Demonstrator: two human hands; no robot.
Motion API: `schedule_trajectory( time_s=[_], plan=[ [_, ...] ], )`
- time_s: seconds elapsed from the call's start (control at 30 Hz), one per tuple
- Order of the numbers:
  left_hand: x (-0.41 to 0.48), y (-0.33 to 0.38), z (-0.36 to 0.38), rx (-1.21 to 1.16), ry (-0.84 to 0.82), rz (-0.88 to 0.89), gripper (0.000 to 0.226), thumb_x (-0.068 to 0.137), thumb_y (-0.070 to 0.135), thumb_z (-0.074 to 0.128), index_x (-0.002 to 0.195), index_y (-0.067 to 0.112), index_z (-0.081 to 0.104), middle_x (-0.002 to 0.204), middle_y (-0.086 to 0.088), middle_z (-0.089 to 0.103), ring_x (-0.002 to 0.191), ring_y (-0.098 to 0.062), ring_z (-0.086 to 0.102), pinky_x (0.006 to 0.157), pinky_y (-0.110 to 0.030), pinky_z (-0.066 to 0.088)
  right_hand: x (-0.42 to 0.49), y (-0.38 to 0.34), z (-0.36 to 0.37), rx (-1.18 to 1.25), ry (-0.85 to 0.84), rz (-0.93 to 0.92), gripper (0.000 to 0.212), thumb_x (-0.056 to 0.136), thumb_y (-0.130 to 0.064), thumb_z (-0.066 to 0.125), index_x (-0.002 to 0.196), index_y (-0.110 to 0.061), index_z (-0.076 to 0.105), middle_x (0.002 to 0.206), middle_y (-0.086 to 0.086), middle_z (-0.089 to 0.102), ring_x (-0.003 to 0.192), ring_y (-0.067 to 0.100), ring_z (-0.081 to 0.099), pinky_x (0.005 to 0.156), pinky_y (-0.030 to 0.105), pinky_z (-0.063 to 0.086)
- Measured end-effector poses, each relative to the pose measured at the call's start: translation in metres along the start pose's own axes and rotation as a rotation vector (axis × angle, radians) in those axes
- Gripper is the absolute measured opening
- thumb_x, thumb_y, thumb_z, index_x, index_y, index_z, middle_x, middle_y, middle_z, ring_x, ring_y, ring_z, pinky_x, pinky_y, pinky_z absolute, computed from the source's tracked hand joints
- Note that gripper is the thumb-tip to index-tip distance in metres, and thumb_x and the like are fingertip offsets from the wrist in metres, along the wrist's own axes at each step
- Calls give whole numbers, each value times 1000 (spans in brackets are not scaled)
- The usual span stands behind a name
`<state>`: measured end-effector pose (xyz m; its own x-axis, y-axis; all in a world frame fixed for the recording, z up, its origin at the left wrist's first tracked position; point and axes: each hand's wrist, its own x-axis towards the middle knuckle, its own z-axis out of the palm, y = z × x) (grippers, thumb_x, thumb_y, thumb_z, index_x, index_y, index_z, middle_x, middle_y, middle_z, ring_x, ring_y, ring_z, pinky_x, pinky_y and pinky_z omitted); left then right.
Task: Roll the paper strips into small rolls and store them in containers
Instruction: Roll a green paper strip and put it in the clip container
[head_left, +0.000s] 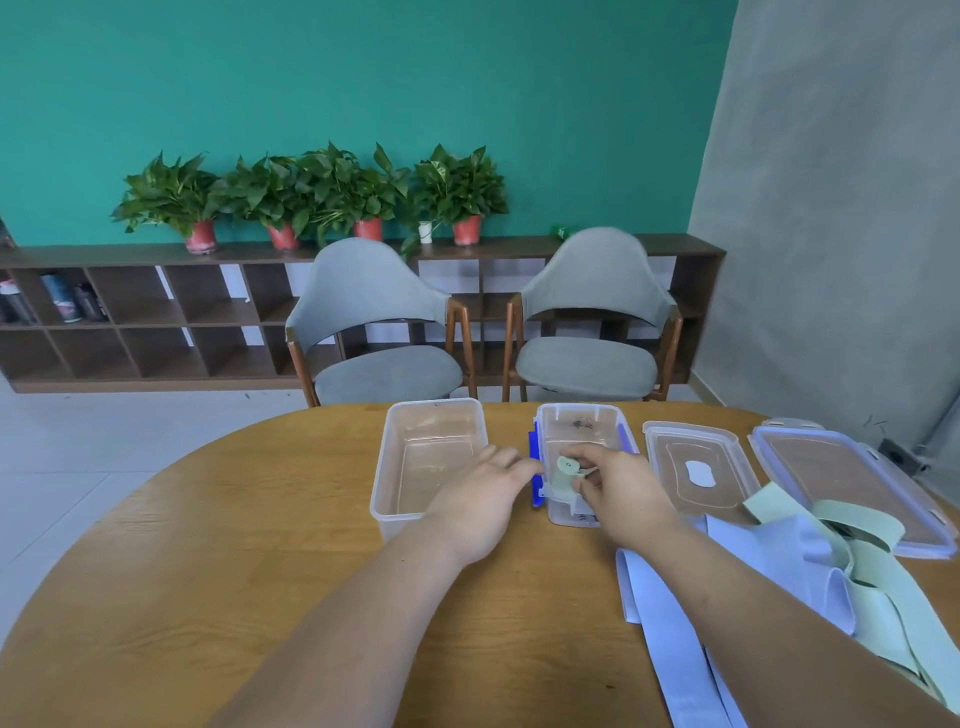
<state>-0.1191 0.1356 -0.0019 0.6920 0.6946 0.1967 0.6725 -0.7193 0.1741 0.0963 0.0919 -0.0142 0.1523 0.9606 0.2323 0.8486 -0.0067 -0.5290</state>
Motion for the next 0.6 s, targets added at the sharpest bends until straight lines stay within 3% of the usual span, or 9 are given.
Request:
schedule_trajectory(
  time_s=[0.2, 0.37, 0.43, 0.6],
  plan=[
    [-4, -7, 2, 56, 84, 66, 51, 98, 22, 61, 147, 28, 49, 142, 9, 50, 127, -18, 46, 102, -39, 48, -8, -13, 7, 82, -20, -11, 43, 95, -7, 67, 130, -32, 68, 102, -18, 71, 85, -1, 67, 83, 15, 51],
    [0, 1, 4, 122, 126, 66, 40, 99, 42, 63, 135, 25, 60, 133, 8, 60, 122, -18, 49, 100, -33, 45, -13, -16, -1, 76, -73, -36, 43, 95, -6, 67, 129, -31, 69, 106, -18, 69, 88, 0, 66, 81, 14, 51],
    [-1, 1, 5, 122, 120, 54, 40, 99, 44, 63, 134, 25, 60, 134, 8, 59, 123, -18, 49, 99, -33, 45, -10, -14, -6, 36, -106, -31, 43, 93, -5, 65, 128, -31, 69, 110, -14, 71, 90, 3, 67, 79, 10, 48],
    [-1, 4, 2, 101, 87, 54, 53, 94, 52, 69, 138, 28, 52, 146, 10, 52, 132, -16, 47, 107, -34, 42, 14, -23, -24, -187, -319, -57, 39, 92, -3, 66, 120, -30, 72, 112, -6, 70, 87, 1, 56, 78, 19, 46]
  ],
)
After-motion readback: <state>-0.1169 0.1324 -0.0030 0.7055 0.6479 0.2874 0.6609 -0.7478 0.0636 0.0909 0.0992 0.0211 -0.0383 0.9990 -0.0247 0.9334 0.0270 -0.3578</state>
